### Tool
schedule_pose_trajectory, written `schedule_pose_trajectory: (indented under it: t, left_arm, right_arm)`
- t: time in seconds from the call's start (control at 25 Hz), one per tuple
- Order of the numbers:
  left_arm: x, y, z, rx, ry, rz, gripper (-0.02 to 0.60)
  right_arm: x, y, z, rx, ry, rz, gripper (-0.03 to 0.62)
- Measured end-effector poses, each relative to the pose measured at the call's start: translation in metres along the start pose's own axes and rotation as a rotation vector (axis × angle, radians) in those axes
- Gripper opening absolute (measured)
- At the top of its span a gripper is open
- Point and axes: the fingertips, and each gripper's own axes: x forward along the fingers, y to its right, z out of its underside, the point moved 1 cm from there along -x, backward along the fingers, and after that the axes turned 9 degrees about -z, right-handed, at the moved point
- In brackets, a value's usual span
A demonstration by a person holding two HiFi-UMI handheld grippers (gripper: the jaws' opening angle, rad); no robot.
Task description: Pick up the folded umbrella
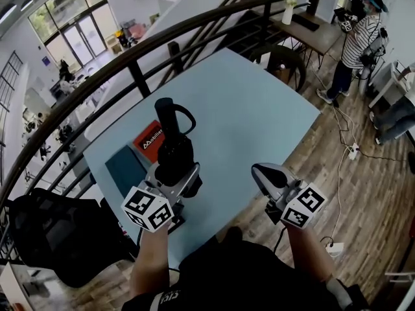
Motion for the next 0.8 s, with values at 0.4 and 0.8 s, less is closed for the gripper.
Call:
schedule_pose_trajectory:
  t: [0.4, 0.8]
  left_arm:
    - [0.002, -0.006, 0.001, 0.016, -0.013, -0.016, 0.270]
    - [0.004, -0.012, -0.001, -0.002, -0.011, -0.029, 0.270]
  right_arm:
    - [0.006, 0.008, 0.000, -0.009, 0.001, -0.003, -0.002]
    - [0.011, 0.015, 0.003, 0.009, 0.002, -0.013, -0.002]
